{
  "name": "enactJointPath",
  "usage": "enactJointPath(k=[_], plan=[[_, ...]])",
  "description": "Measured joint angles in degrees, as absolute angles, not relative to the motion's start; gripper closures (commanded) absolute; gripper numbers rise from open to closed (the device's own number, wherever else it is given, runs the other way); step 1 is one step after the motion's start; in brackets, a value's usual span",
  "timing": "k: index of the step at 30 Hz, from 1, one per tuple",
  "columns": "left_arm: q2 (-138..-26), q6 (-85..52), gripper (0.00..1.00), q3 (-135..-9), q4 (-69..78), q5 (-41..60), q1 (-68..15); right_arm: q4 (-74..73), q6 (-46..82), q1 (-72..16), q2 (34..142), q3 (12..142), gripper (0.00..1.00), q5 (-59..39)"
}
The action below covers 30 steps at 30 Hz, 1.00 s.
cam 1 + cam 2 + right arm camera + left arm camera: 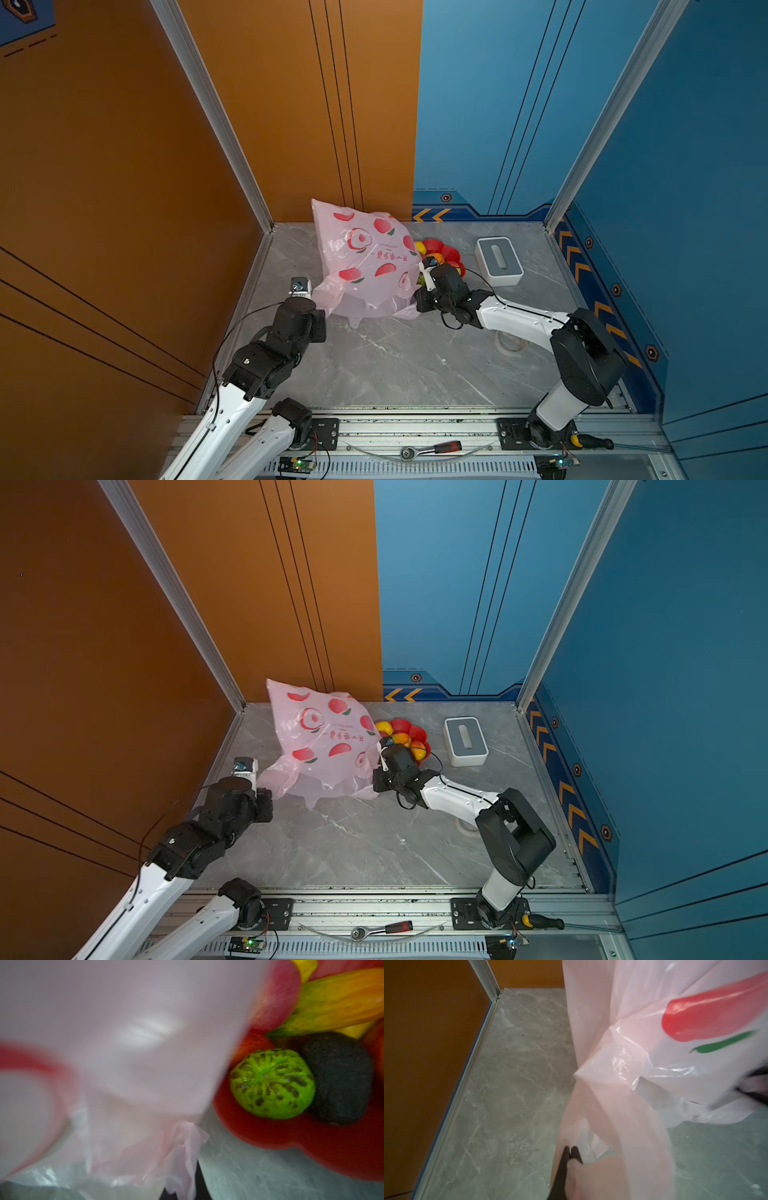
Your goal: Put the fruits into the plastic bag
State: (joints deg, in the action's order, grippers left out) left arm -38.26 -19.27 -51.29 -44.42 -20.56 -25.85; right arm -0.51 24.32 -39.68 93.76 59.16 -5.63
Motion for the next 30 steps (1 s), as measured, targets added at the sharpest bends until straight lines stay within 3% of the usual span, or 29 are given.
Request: enactJointPath(k=[6,14,20,30], plan=[[-39.4,-22.1,1.00,-55.0,-42.5,-15.7,-25.8,-2.4,24.9,-39.7,87.9,69.2,1.00,-6.4],[-39.2,-23.5,1.00,-55.8,-43.9,-14.6,-25.8,-1.1,24.9,-39.8,90.2,78.0,1.00,-7.9],[-41.8,-23.5,1.00,-67.0,-47.6,-12.3,-25.8,5.2,24.9,-39.8,90.7,82.7,1.00,-9.3],[-41.5,-28.6,1.00,-76.1,-57.5,-4.9,-28.4,18.1,23.9,-44.3,74.3,83.4,1.00,-8.8]])
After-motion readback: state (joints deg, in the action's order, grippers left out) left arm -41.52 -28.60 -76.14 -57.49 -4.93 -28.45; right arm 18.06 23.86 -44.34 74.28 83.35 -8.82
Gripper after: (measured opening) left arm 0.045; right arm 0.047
